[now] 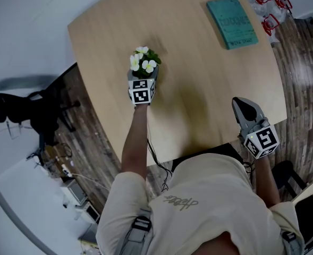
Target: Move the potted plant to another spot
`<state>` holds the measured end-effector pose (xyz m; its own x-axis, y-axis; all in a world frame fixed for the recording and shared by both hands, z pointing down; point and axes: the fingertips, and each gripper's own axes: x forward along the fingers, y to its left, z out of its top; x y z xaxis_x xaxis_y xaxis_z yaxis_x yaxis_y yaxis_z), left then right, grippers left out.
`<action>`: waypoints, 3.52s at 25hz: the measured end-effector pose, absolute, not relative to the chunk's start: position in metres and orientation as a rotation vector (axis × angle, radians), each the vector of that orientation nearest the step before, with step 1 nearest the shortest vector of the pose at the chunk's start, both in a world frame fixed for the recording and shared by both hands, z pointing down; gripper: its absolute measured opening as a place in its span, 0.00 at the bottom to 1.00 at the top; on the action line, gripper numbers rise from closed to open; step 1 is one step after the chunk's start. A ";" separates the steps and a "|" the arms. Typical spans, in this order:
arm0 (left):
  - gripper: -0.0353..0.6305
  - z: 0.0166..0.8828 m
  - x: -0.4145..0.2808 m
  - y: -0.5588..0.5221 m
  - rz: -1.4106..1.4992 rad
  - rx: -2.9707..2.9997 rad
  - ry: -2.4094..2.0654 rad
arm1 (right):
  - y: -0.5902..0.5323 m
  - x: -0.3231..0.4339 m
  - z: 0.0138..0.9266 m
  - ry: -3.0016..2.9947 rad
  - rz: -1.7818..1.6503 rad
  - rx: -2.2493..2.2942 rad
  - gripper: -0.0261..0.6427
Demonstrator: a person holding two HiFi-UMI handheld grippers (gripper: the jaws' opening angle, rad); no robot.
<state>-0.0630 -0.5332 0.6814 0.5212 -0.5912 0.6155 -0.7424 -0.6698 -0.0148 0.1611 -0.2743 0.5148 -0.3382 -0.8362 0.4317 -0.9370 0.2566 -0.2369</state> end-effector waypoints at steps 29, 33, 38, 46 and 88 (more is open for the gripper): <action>0.60 0.563 -0.113 -0.438 0.788 2.504 -1.373 | -0.263 0.130 0.485 -2.546 0.545 1.535 0.04; 0.60 0.551 -0.127 -0.421 0.762 2.473 -1.439 | -0.261 0.127 0.483 -2.586 0.513 1.487 0.04; 0.60 0.535 -0.152 -0.399 0.743 2.425 -1.526 | -0.262 0.123 0.479 -2.617 0.502 1.440 0.04; 0.60 0.533 -0.184 -0.355 0.730 2.324 -1.617 | -0.261 0.107 0.484 -2.671 0.528 1.345 0.04; 0.60 0.587 -0.215 -0.226 0.616 2.016 -1.768 | -0.244 0.062 0.522 -2.644 0.476 0.947 0.04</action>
<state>-0.2154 -0.2257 0.5869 0.1088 -0.8210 0.5605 -0.9915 -0.1301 0.0019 0.0622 -0.2435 0.5218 -0.7410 -0.5557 0.3769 -0.6523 0.7291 -0.2074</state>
